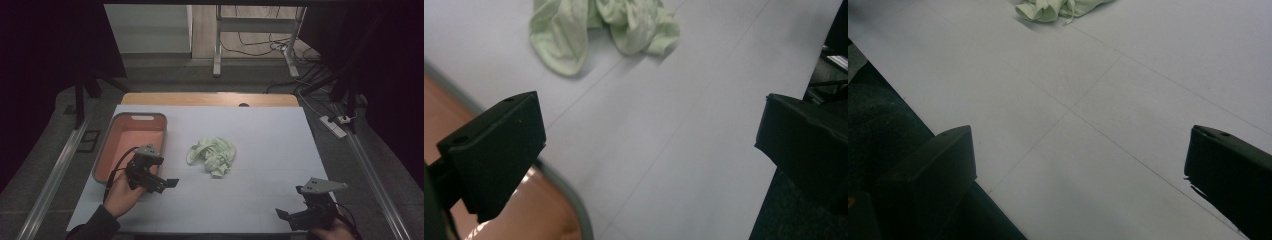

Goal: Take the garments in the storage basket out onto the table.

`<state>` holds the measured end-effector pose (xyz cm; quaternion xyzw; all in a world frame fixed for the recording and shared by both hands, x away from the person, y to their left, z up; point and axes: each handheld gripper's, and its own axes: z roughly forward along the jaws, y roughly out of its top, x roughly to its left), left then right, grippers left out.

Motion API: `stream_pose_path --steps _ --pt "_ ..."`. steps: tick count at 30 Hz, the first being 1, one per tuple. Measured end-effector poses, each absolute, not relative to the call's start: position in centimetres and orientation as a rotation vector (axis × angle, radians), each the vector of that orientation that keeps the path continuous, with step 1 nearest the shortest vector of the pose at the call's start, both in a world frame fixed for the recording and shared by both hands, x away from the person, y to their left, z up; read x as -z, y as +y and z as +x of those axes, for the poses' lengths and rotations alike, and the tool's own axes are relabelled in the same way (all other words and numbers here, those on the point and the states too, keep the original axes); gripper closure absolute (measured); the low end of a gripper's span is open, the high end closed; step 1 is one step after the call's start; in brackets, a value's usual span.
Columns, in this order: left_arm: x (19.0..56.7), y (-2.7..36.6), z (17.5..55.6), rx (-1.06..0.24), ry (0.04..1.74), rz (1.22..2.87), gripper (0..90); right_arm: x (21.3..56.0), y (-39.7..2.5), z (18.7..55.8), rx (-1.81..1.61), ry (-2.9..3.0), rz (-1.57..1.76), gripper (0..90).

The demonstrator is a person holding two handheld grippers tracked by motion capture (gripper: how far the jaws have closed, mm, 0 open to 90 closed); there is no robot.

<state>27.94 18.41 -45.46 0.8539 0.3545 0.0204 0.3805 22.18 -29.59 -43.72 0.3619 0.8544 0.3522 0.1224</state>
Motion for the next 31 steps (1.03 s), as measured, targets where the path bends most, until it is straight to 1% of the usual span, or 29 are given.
stream_pose_path --steps 6,17,21,25,28,31 --pt "45.8 20.6 26.1 -0.077 0.951 2.164 0.0 43.7 -29.5 22.2 -1.024 2.493 1.059 0.3" --pt "46.3 24.7 23.3 -0.092 1.053 2.072 0.0 43.8 -29.4 22.2 -1.011 2.496 1.055 0.3" --pt "46.5 25.8 22.3 -0.106 1.091 2.062 0.0 43.7 -29.4 22.2 -1.005 2.495 1.052 0.3" --pt "46.5 26.8 21.3 -0.157 1.111 2.038 0.0 43.7 -29.3 22.1 -0.999 2.493 1.049 0.3" --pt "46.8 27.4 20.7 -0.124 1.158 2.068 0.0 43.7 -29.3 22.1 -0.993 2.491 1.052 0.3" --pt "46.7 27.8 20.3 -0.138 1.168 2.055 0.0 43.8 -29.3 22.1 -0.991 2.488 1.056 0.3"
